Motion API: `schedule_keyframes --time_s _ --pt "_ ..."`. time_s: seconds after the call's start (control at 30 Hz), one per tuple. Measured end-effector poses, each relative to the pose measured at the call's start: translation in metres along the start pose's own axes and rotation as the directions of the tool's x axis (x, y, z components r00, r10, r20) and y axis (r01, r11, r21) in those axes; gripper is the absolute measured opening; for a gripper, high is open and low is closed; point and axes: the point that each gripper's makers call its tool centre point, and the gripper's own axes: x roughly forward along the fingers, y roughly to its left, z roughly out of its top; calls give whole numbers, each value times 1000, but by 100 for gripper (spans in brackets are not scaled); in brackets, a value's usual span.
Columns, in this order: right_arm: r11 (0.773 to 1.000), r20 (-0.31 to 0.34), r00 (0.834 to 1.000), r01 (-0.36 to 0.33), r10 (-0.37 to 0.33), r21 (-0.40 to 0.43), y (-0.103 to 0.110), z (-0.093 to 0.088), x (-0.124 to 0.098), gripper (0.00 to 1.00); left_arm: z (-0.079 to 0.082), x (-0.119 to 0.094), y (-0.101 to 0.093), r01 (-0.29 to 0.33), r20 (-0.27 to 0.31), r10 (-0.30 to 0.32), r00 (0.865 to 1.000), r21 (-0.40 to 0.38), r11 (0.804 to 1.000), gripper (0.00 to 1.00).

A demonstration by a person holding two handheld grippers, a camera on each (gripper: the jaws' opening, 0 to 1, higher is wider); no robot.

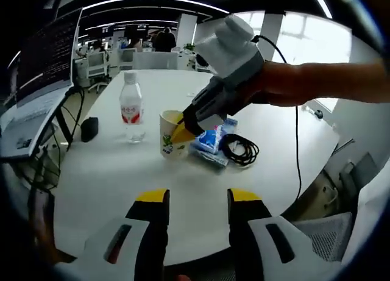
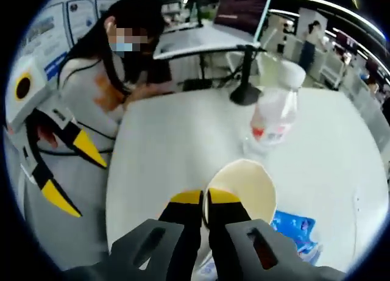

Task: Arrange the tabletop items into an orderly group along one side of the table until the central work area is clear of visible clutter.

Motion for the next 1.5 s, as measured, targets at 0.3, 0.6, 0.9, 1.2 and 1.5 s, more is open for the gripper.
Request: schedule_keyframes --time_s 0.3,0.6,0.9,1.2,1.5 --pt "999 -30 999 44 -45 -25 -27 5 13 0 -6 -5 1 -7 7 8 1000 -21 1000 37" --pt "995 -45 995 89 -91 -51 -43 15 13 0 -5 -5 3 -11 8 11 1000 -31 999 36" --pt "990 -96 989 102 -111 -98 -54 12 26 0 -2 -4 5 -15 13 15 1000 -39 999 36" --pt "987 -139 983 102 -119 -122 -62 5 36 0 -3 -3 5 -13 8 13 1000 -47 999 36" --pt "990 -149 982 96 -111 -108 -63 0 37 1 -4 -4 5 -17 13 18 1000 -57 998 36"
